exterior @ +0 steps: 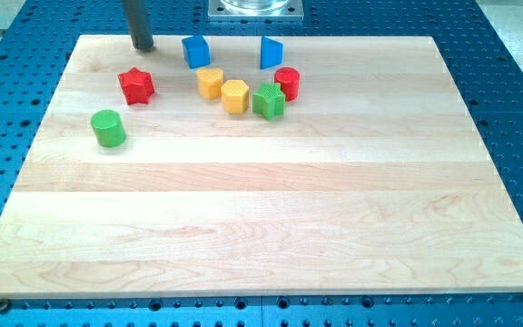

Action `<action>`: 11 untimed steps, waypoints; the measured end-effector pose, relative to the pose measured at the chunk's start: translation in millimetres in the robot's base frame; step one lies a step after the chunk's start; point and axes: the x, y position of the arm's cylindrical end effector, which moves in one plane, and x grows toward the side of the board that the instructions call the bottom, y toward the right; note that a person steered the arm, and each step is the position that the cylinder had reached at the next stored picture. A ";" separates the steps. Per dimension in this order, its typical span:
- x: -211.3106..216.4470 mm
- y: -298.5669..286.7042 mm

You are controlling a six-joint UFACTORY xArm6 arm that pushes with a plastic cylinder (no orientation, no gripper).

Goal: Move the red star to the top left corner of the board

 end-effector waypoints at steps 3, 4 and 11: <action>64.2 28.1; 74.0 59.1; 102.0 -38.6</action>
